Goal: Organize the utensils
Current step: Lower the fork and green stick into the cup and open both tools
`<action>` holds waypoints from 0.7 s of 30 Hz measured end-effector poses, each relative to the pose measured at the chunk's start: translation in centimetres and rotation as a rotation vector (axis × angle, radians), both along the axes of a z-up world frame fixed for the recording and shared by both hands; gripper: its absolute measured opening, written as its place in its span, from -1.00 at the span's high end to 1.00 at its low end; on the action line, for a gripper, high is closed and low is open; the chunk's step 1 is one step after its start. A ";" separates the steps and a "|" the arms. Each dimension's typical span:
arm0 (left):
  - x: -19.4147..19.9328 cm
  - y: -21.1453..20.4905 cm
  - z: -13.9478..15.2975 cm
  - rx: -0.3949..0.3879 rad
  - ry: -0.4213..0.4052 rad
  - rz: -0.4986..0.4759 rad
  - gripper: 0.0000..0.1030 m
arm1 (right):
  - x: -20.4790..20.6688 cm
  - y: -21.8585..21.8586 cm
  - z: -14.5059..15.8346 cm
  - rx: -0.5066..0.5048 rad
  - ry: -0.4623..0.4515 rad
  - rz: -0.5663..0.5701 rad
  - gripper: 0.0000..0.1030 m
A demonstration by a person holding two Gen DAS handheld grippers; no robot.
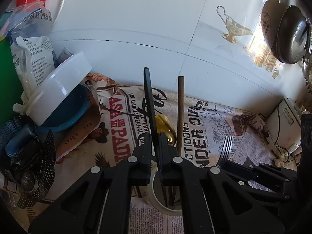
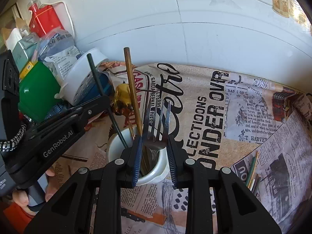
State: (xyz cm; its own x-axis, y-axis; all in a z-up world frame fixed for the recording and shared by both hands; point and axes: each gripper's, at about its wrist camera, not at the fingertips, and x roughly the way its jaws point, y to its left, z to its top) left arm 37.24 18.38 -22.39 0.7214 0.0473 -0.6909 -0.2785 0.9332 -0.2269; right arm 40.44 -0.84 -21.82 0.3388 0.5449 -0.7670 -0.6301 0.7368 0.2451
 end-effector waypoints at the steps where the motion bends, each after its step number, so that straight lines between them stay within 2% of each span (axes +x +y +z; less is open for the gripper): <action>1: -0.1 0.1 0.0 -0.001 0.011 0.005 0.92 | -0.1 0.1 0.0 -0.006 -0.003 0.002 0.55; 4: -0.4 0.3 0.1 -0.009 0.034 0.009 0.92 | -0.3 0.1 0.0 -0.017 -0.005 0.014 0.54; 10: -1.7 -0.4 1.0 0.032 0.050 0.004 0.87 | -0.7 0.0 0.6 -0.020 -0.004 0.028 0.54; 15: -3.3 -1.2 2.3 0.065 0.039 0.003 0.61 | -1.3 -0.5 1.7 -0.009 -0.018 0.039 0.54; 21: -5.2 -2.2 4.5 0.089 0.007 0.004 0.39 | -2.6 -2.1 4.1 0.015 -0.068 0.046 0.52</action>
State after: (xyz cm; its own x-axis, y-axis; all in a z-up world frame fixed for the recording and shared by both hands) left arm 31.99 16.15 -17.94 0.7164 0.1112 -0.6888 -0.2832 0.9486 -0.1414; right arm 37.81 -2.99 -17.67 0.3643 0.5726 -0.7345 -0.6791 0.7030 0.2112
